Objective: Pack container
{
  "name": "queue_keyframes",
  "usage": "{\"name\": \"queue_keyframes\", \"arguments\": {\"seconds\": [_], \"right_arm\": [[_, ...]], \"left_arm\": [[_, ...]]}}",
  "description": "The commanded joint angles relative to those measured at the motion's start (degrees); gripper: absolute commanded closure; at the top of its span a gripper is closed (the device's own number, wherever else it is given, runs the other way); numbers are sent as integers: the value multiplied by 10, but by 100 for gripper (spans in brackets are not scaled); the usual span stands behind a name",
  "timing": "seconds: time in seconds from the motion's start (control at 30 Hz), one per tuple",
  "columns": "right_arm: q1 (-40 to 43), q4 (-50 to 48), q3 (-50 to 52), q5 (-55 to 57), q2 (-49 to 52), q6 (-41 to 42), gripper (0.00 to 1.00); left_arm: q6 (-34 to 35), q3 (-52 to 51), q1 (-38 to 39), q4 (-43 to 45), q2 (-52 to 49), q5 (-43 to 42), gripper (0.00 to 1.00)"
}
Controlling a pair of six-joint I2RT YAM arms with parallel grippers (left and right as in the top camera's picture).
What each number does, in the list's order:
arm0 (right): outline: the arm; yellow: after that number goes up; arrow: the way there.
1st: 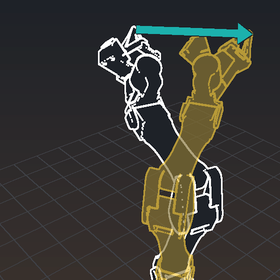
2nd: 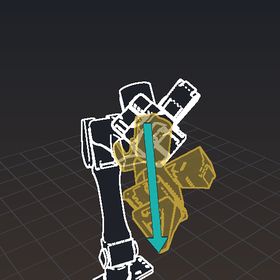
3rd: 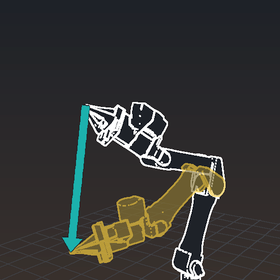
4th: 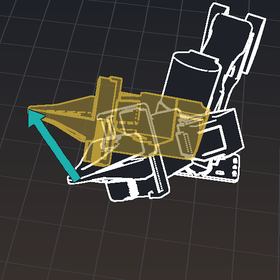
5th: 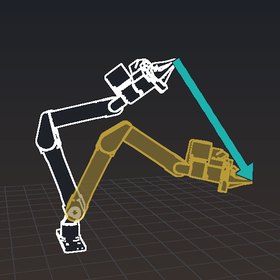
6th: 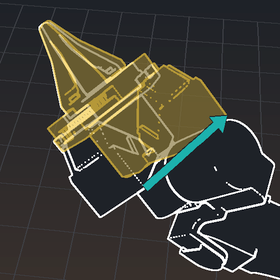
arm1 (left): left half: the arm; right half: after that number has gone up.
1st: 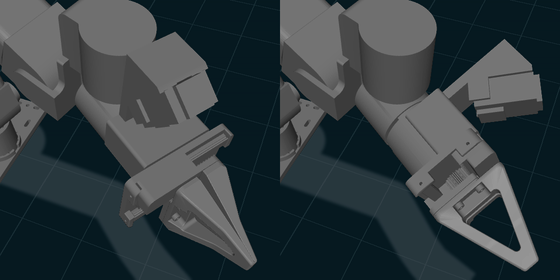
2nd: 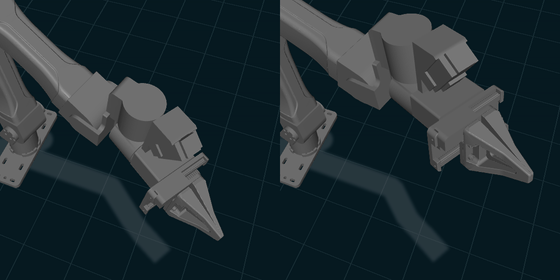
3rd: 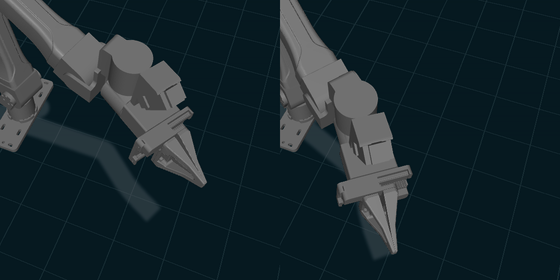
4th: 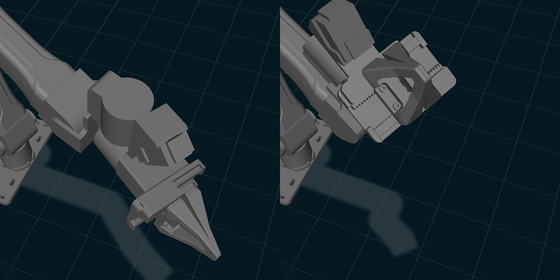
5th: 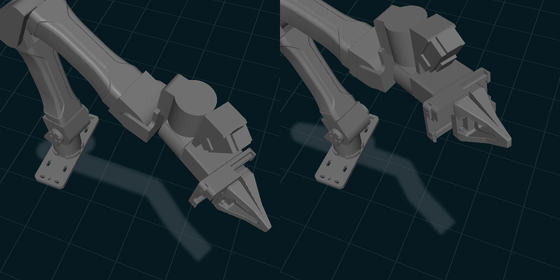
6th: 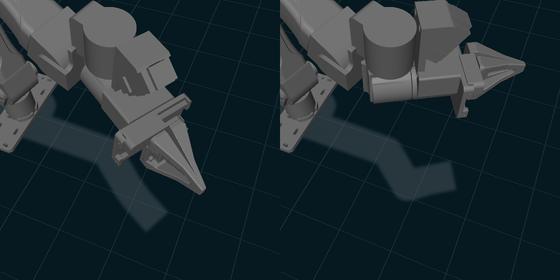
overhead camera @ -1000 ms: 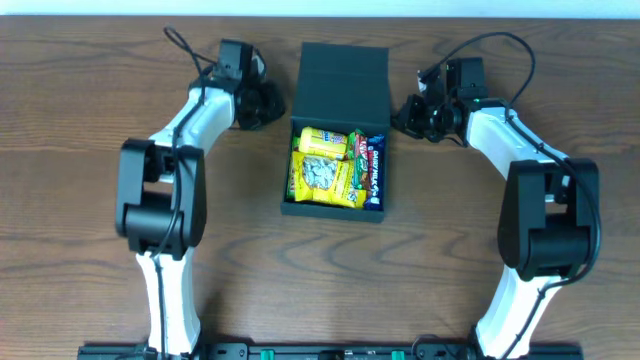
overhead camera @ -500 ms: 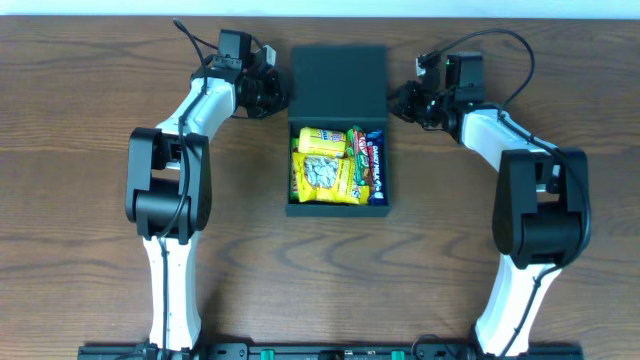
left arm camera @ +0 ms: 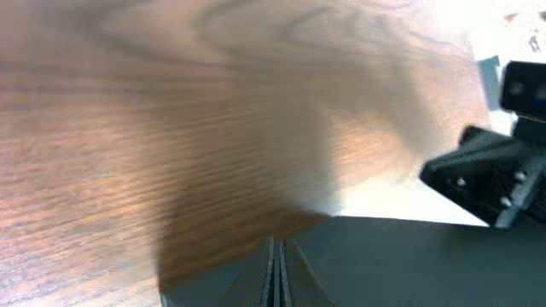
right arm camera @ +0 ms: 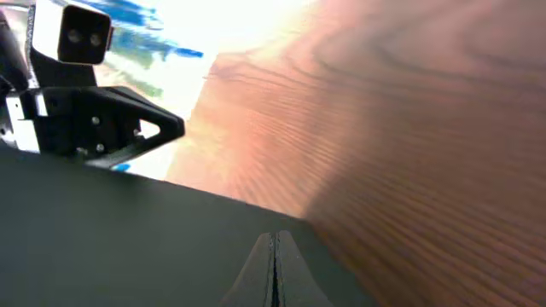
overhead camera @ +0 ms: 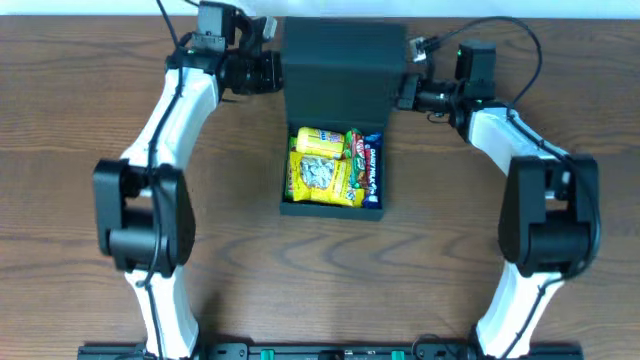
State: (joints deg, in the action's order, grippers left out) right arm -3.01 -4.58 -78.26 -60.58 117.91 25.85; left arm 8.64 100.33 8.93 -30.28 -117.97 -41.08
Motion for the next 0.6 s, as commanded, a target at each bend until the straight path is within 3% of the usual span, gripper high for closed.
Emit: {"name": "queue_keyframes", "arguments": {"seconds": [0.0, 0.1, 0.17, 0.33, 0.43, 0.57], "right_arm": [[-9, -3, -10, -36, -61, -13, 98], [-9, 15, -10, -43, -106, -18, 98], [-9, 76, -10, -35, -159, -53, 99], [-9, 315, -10, 114, -257, -164, 99], [-10, 466, -10, 154, -280, -235, 99], [-9, 586, 25, 248, -284, -260, 98]], "left_arm": [[-43, 11, 6, -30, 38, -6, 94], [-80, 11, 6, -86, 78, 6, 94], [-118, 11, 6, -149, 121, 24, 94], [-138, 11, 6, -245, 184, 82, 94], [-169, 4, 4, -312, 191, 48, 94], [-190, -123, -5, -309, 235, 38, 94]]}}
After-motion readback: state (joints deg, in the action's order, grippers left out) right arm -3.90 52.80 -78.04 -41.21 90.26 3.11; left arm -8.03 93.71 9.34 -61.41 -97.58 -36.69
